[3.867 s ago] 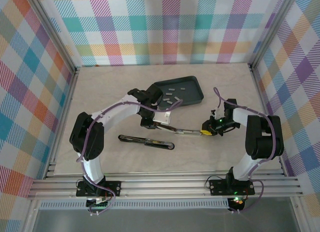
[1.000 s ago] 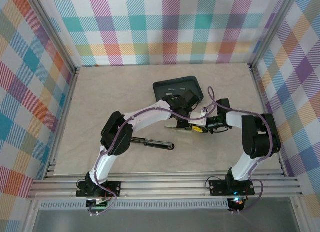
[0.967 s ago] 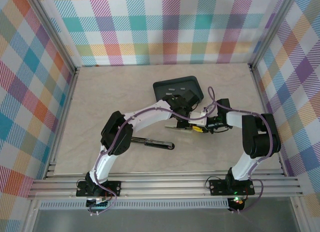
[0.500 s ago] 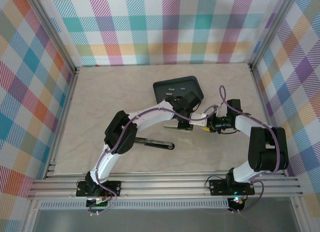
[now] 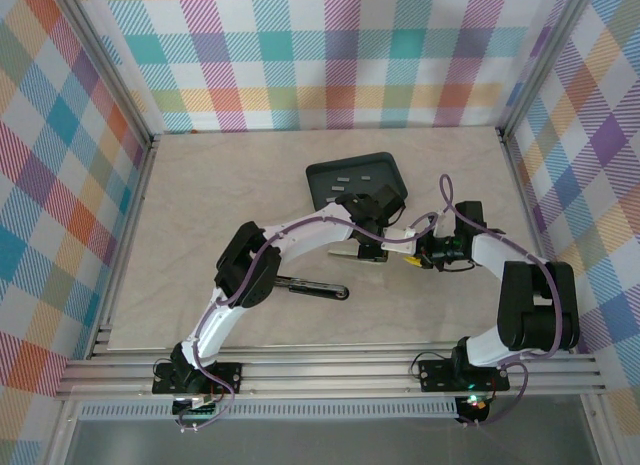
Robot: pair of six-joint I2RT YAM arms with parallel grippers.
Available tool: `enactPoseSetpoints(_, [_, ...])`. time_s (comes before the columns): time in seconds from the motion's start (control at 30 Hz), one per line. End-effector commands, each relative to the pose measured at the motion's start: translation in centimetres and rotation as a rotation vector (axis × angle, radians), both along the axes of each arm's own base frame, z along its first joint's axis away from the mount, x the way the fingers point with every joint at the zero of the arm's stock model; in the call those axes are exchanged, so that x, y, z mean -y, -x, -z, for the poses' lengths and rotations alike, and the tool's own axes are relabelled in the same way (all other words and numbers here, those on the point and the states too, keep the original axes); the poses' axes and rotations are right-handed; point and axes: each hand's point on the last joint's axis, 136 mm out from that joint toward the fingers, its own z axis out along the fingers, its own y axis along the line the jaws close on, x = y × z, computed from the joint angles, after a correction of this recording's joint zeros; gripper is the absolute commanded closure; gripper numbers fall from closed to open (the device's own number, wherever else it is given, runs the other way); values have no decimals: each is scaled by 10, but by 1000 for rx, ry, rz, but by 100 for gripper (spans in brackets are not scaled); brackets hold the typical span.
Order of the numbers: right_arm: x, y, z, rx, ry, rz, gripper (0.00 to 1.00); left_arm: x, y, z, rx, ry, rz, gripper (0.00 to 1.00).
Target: Load the staples into the stapler
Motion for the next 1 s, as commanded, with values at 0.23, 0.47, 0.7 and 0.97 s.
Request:
enactPoseSetpoints(0.23, [2,6,-4,13,4,-3,71,-2,17,34,-66,-73,8,72])
enactPoseSetpoints(0.47, [2,4,-12,24,9,-4,68,13,4,-8,-20,21,-59,51])
enactPoseSetpoints(0.7, [2,2,-25,36,9,-4,61,16,3,-63,-38,183,-124,31])
enactPoseSetpoints(0.97, [-9,0,-30,6,23,-30,54,-27,-8,-93,-112,243,-384,29])
